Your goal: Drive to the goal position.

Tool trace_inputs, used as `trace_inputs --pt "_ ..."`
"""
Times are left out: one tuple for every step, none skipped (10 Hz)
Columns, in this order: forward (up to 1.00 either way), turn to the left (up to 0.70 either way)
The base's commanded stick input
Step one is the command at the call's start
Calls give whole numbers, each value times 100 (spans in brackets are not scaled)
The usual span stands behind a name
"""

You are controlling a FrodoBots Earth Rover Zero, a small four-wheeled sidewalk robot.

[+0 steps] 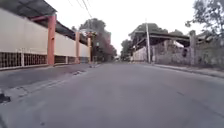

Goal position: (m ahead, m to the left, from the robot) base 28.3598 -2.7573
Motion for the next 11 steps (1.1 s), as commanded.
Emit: trace_inputs --pt "100 0" --pt "100 0" --pt "100 0" --pt "100 0" --pt "100 0" --pt "100 0" --pt "100 0" --pt "100 0" --pt "100 0" --pt "100 0" --pt "100 0"
